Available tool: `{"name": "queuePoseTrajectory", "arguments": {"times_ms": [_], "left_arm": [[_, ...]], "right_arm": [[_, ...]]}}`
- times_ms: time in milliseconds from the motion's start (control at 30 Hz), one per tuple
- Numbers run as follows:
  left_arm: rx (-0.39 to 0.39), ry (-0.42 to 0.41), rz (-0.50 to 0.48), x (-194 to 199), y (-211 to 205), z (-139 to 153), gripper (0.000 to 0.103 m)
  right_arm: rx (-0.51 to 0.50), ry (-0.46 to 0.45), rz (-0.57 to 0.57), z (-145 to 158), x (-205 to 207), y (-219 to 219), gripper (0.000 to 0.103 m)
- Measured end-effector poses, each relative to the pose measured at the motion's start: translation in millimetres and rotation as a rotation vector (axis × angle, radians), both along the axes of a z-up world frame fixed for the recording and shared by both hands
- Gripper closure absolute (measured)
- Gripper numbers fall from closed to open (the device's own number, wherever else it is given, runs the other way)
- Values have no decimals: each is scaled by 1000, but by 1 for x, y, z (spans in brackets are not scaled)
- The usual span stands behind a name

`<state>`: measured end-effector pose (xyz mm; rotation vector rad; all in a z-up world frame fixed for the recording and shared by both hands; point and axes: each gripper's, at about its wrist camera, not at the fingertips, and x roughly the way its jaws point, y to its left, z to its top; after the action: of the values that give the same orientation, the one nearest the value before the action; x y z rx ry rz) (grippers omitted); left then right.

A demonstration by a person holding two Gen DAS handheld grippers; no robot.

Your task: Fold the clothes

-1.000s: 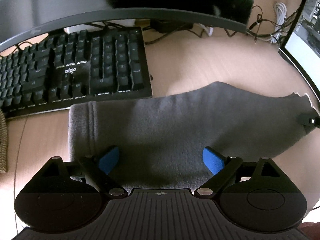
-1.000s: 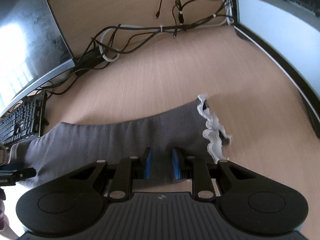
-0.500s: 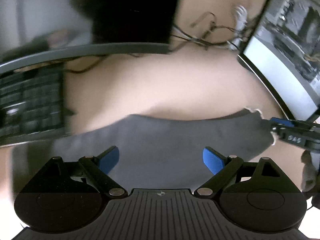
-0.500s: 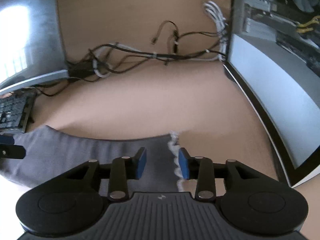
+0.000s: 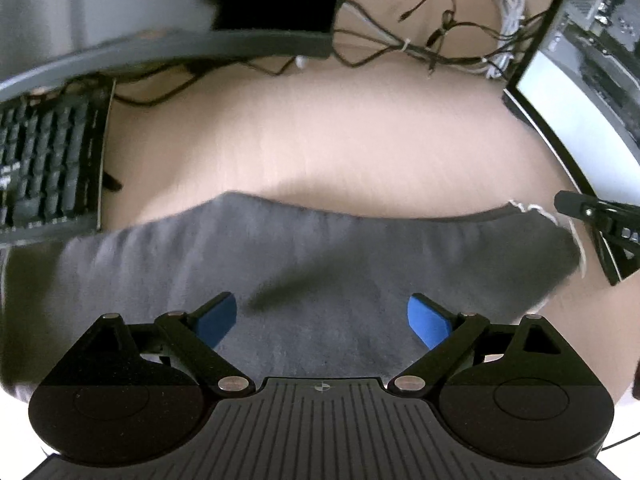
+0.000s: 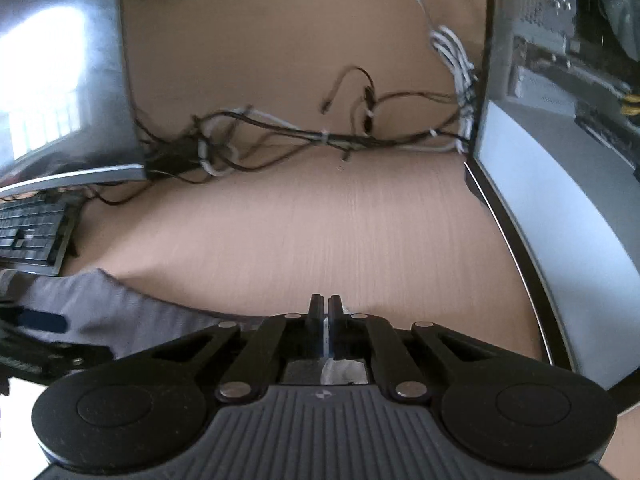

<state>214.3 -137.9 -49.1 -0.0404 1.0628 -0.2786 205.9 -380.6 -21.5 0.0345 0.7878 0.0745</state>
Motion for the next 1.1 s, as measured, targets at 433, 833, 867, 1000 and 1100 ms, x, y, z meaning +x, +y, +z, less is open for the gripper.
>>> {"name": "queuePoseTrajectory", "arguments": {"times_ms": [433, 833, 867, 1000, 1100], "left_arm": [[3, 18, -27, -2, 1, -6, 2], [-3, 23, -47, -2, 1, -5, 1], [-4, 24, -48, -2, 1, -5, 1], [-13, 29, -44, -1, 3, -5, 1], [-13, 29, -47, -2, 4, -5, 0]], "right_arm": [[137, 45, -107, -15, -22, -33, 52], [59, 3, 39, -8, -13, 11, 98], [62, -17, 38, -2, -11, 9, 98], [66, -46, 27, 8, -3, 3, 99], [41, 1, -25, -8, 5, -5, 99]]}}
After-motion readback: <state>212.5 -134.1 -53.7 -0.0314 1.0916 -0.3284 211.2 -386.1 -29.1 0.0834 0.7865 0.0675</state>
